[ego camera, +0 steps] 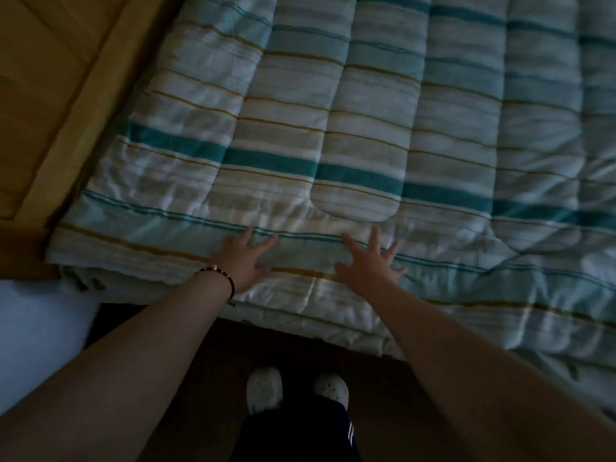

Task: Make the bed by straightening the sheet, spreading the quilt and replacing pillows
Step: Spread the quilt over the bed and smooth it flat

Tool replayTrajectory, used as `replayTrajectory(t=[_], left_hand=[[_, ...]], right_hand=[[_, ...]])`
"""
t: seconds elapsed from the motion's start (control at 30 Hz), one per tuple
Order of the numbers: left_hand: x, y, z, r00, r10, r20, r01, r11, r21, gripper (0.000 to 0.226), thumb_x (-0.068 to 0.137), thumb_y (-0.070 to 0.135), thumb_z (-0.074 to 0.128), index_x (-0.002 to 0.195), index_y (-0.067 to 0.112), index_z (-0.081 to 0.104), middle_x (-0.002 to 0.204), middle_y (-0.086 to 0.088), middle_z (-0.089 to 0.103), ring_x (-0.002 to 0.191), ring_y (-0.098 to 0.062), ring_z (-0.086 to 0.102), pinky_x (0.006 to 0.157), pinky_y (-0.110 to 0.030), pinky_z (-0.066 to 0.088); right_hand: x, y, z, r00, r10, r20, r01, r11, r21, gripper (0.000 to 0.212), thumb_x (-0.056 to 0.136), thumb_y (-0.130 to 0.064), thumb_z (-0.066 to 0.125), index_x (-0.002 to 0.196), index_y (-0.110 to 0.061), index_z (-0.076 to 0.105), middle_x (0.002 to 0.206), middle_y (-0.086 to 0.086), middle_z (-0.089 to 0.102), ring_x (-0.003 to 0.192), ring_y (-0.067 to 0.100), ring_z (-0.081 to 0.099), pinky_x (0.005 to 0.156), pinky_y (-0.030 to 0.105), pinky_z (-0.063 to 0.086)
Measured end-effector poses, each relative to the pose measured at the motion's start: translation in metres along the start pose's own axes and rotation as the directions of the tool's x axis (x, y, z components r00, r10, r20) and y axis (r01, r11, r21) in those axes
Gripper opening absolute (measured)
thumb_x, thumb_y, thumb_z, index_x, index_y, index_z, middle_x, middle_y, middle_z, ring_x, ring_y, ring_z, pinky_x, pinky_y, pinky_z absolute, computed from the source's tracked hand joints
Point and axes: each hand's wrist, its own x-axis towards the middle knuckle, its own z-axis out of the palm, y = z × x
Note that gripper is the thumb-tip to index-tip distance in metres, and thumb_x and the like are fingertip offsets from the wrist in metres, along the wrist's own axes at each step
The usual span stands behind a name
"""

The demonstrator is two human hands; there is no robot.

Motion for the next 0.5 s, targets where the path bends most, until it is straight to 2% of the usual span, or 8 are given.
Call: replayTrajectory(t=[0.07,0.13,0.23,0.3,0.37,0.43,0.5], left_hand=[[0.011,0.016,0.023,0.998,-0.029,0.063,0.024,0.997,0.069,0.065,0.09,0.068,0.041,0.144,0.06,0.006,0.161,-0.008,-0.011,0.143,-0.046,0.016,0.117,-0.052,0.019],[0.02,0.027,0.046,0.996,-0.068,0.054,0.058,0.984,0.166,0.062,0.088,0.07,0.037,0.143,0.061,0.011,0.16,-0.014,-0.013,0.142,-0.047,0.017,0.118,-0.053,0.016],[0.025,0.034,0.053,0.996,-0.083,0.032,0.072,0.964,0.257,0.061,0.091,0.061,0.042,0.145,0.058,0.013,0.159,-0.018,-0.012,0.143,-0.046,0.013,0.118,-0.052,0.014],[0.023,0.033,0.041,0.994,-0.079,0.071,0.058,0.962,0.266,0.062,0.094,0.052,0.047,0.147,0.054,0.015,0.159,-0.019,-0.014,0.143,-0.043,0.018,0.118,-0.045,0.021],[0.025,0.034,0.031,0.993,-0.054,0.103,0.026,0.967,0.255,0.062,0.095,0.046,0.049,0.148,0.051,0.017,0.158,-0.019,-0.017,0.141,-0.041,0.025,0.115,-0.039,0.028],[0.028,0.036,0.027,0.993,-0.042,0.108,0.014,0.97,0.243,0.062,0.096,0.043,0.049,0.149,0.05,0.018,0.157,-0.02,-0.018,0.141,-0.04,0.027,0.114,-0.036,0.029],[0.029,0.035,0.026,0.993,-0.044,0.11,0.015,0.967,0.256,0.061,0.097,0.043,0.048,0.148,0.05,0.016,0.158,-0.021,-0.017,0.142,-0.04,0.026,0.113,-0.036,0.027]], right_hand=[[0.006,0.047,0.015,0.998,0.036,0.042,-0.037,0.999,0.034,0.069,0.084,-0.07,0.046,0.14,-0.068,0.006,0.162,-0.008,-0.022,0.147,0.049,-0.008,0.106,0.078,0.015],[0.003,0.085,0.044,0.999,-0.028,0.022,0.028,1.0,0.004,0.069,0.081,-0.073,0.036,0.141,-0.066,0.003,0.163,-0.005,-0.02,0.147,0.05,0.003,0.108,0.072,0.024],[-0.008,0.107,0.074,0.996,-0.083,-0.025,0.083,0.996,-0.016,0.063,0.085,-0.071,0.022,0.144,-0.063,0.003,0.164,-0.003,-0.019,0.147,0.049,-0.01,0.11,0.071,0.024],[-0.008,0.102,0.079,0.997,-0.07,-0.014,0.07,0.997,-0.024,0.06,0.09,-0.064,0.026,0.145,-0.063,0.002,0.164,-0.004,-0.02,0.146,0.05,-0.015,0.111,0.07,0.022],[-0.001,0.099,0.076,0.997,-0.075,-0.021,0.074,0.997,-0.022,0.062,0.085,-0.064,0.021,0.142,-0.064,-0.003,0.164,-0.004,-0.02,0.148,0.046,-0.015,0.109,0.072,0.021],[0.01,0.1,0.077,0.997,-0.054,0.048,0.054,0.999,0.002,0.066,0.078,-0.063,0.016,0.14,-0.065,-0.007,0.164,-0.006,-0.018,0.149,0.042,-0.015,0.106,0.076,0.019],[0.018,0.099,0.076,0.993,-0.061,0.1,0.062,0.998,-0.01,0.066,0.079,-0.061,0.019,0.139,-0.067,-0.007,0.163,-0.009,-0.018,0.148,0.044,-0.017,0.105,0.078,0.016]])
